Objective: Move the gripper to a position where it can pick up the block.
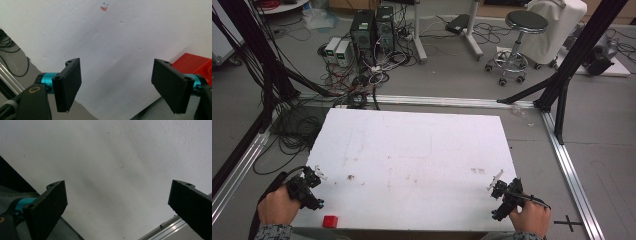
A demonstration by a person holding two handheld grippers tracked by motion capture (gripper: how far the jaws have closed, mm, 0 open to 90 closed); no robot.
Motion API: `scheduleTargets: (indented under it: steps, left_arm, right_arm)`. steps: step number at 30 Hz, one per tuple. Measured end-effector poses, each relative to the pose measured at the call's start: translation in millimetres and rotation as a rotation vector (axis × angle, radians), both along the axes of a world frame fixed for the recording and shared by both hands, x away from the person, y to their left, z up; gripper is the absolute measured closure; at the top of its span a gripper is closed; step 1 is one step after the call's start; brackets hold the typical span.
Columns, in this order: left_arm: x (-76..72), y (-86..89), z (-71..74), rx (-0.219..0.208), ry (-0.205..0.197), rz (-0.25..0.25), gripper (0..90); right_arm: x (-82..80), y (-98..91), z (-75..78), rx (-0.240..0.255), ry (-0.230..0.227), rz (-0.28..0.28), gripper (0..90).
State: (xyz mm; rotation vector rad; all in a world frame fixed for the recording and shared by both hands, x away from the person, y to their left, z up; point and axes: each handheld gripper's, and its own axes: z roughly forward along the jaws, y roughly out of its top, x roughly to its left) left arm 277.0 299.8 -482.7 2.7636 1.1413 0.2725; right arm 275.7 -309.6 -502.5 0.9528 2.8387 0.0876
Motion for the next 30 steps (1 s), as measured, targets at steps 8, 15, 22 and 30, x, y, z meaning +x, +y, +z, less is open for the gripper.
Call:
scheduleTargets:
  steps: [8, 15, 22, 30]
  left_arm:
    - [-0.2, 1.7, 0.3, -0.013, -0.008, -0.006, 24.0]
    - [-0.2, 3.0, 1.1, -0.012, -0.016, -0.006, 23.9]
    - [-0.2, 3.2, 0.3, -0.017, -0.017, -0.013, 23.9]
    - [-1.0, 4.0, 1.8, -0.034, -0.037, -0.033, 23.9]
  right_arm:
    - [-0.3, 0.4, 0.9, 0.001, -0.001, 0.002, 1.3]
    - [-0.2, 0.4, 0.7, 0.002, 0.001, 0.004, 1.3]
    - [-0.4, 1.2, -0.5, -0.005, 0.006, 0.006, 1.3]
    - [-0.4, 0.7, 0.0, -0.005, -0.001, 0.008, 1.3]
